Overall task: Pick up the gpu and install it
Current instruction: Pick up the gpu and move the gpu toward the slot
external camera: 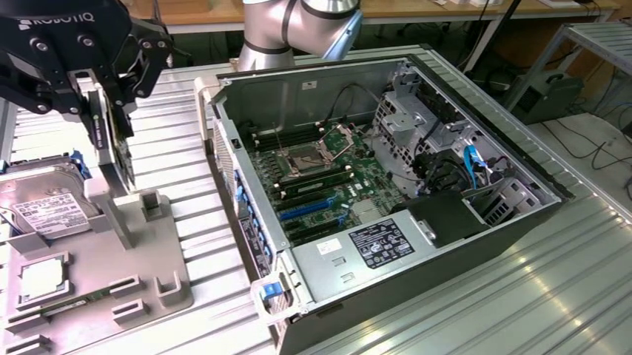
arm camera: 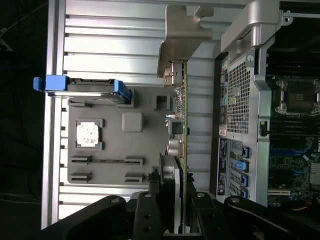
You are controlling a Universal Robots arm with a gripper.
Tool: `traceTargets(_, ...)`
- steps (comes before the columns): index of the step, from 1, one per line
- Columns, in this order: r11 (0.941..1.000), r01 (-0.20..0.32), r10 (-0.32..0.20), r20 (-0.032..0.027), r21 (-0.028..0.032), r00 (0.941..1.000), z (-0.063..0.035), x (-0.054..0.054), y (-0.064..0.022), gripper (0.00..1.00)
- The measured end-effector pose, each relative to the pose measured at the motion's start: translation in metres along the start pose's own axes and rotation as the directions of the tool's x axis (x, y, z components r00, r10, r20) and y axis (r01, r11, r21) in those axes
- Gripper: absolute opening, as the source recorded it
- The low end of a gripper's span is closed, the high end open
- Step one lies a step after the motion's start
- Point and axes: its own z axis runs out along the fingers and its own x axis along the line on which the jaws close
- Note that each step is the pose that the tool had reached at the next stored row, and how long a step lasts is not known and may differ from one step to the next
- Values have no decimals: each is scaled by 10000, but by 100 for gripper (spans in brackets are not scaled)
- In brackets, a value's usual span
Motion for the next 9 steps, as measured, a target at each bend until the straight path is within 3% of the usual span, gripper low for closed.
traceTargets(1,10000,0,0,-1,33,10000,0,-6,0,28)
traceTargets(2,9999,2,-2,-5,133,10000,0,-13,-1,28)
traceTargets(3,9998,4,-3,-7,184,10000,1,-14,-1,28)
traceTargets(9,9998,4,-4,-8,196,10000,1,-34,-1,28)
